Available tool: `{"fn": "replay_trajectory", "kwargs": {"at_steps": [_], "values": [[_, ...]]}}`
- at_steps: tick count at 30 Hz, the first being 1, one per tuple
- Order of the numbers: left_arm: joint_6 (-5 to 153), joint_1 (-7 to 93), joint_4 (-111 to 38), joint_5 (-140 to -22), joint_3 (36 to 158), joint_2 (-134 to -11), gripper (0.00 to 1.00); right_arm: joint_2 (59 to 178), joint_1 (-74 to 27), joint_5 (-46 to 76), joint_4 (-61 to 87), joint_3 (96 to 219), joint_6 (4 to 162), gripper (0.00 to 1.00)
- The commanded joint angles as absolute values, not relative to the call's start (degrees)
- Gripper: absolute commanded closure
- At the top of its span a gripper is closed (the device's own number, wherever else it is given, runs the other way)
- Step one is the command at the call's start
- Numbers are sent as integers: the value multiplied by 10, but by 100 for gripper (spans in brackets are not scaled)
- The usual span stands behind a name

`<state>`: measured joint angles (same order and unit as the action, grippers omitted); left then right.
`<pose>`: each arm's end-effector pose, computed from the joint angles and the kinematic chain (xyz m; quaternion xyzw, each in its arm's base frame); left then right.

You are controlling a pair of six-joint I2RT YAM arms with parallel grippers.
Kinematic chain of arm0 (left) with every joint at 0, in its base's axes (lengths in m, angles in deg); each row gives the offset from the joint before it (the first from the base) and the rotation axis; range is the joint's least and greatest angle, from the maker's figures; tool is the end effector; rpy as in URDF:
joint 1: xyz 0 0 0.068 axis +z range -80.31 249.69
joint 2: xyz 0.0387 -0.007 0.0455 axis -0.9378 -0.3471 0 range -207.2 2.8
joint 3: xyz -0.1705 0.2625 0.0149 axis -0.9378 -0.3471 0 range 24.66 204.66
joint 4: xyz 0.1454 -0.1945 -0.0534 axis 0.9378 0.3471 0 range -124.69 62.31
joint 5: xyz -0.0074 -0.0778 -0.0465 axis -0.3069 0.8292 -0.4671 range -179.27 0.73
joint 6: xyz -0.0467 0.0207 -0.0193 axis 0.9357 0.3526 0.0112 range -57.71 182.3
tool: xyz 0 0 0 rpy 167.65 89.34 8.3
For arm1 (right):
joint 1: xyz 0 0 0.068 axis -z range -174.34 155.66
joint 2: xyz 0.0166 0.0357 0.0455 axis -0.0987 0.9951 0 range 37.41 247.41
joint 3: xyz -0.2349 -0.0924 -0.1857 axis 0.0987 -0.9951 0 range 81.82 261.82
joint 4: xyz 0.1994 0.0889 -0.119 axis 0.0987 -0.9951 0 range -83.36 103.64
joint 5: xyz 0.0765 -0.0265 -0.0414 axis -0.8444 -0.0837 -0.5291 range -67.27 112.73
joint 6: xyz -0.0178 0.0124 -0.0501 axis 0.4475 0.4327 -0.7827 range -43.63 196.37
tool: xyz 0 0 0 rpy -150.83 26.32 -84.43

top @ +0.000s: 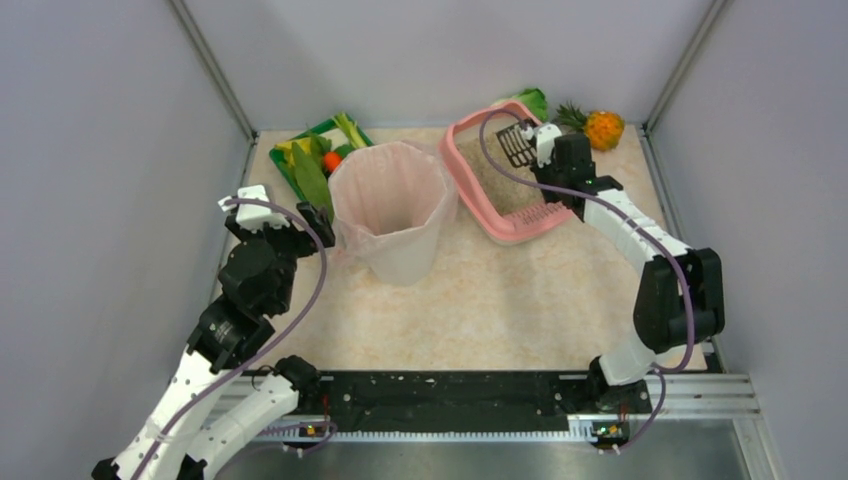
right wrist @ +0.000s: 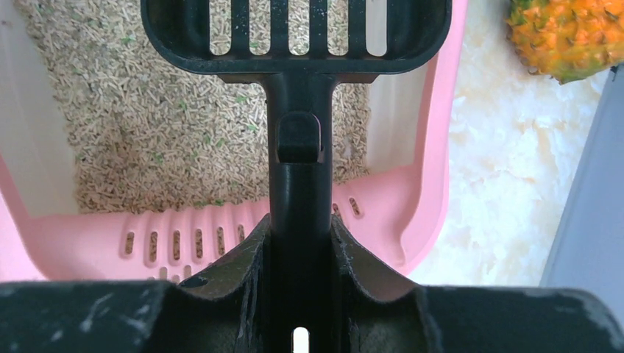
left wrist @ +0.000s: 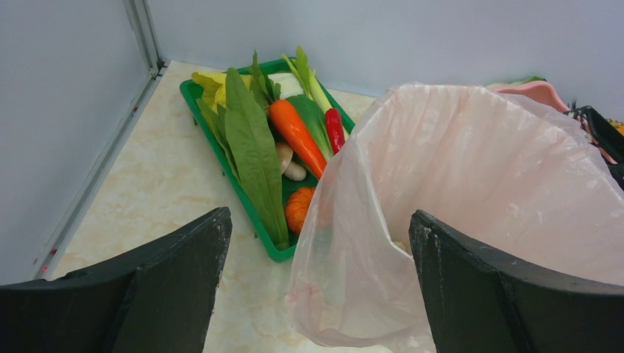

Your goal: Clean the litter box

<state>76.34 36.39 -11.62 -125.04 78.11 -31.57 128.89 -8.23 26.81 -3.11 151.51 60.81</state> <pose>0.0703 -0.0206 0.4112 -0.0901 0.7212 -0.0549 0.6846 0.3418 0.0818 0.3201 -0.2138 0.8747 -0.0383 0.4333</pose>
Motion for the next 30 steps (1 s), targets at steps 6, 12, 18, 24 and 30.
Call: {"fn": "replay_trajectory", "kwargs": {"at_steps": [6,12,18,24,30], "values": [[771,365,-152,-1225,777,-309,5,1234,-92,284,-23,1514,598,100],[775,365,-151,-1225,770,-297,5,1232,-92,272,-74,1550,615,100],[778,365,-152,-1224,765,-288,5,1209,-92,296,-128,1591,611,100],[783,365,-154,-1214,763,-289,5,1187,-103,295,-180,1640,601,100],[785,366,-151,-1207,763,-283,5,1186,-122,291,-244,1708,594,100]]}}
